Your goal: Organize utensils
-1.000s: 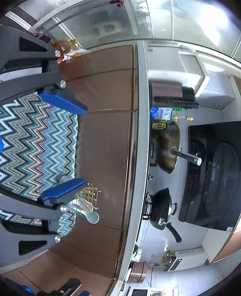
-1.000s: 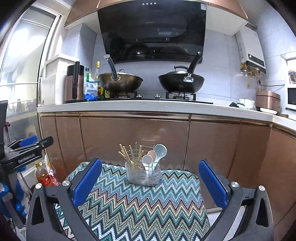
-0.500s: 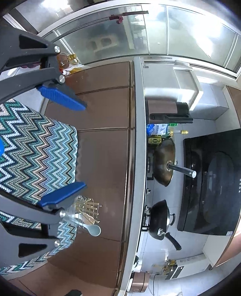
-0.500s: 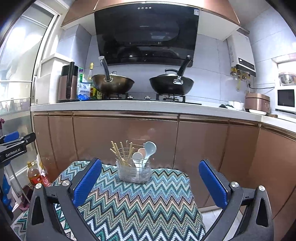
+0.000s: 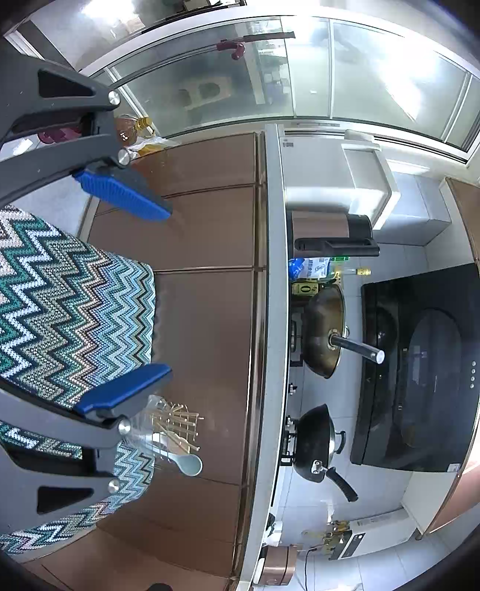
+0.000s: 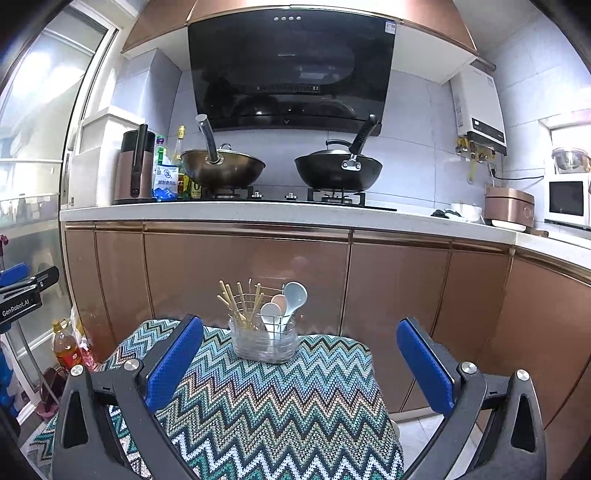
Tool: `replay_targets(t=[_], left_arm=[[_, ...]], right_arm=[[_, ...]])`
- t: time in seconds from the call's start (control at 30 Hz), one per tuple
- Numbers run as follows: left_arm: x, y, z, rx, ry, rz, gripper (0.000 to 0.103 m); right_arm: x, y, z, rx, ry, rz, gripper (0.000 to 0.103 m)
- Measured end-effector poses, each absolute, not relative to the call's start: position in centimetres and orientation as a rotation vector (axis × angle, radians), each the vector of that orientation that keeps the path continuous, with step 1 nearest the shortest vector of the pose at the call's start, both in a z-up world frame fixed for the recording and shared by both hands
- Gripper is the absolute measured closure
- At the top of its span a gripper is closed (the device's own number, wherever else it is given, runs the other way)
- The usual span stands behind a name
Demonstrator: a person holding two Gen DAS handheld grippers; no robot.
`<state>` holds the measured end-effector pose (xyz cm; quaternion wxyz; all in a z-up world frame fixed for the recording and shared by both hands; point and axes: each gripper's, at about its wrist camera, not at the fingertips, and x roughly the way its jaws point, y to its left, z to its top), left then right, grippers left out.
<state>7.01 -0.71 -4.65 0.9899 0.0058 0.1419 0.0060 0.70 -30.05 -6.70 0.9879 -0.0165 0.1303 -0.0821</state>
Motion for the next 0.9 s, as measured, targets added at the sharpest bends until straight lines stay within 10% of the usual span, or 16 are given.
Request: replay_targets(t=[0.9], left_arm=[[6.0, 0.7, -4.1, -0.001, 0.302, -0.016, 0.024]], right_arm=[[-0.3, -29.4, -6.2, -0.051, 0.249, -0.162, 0.0]])
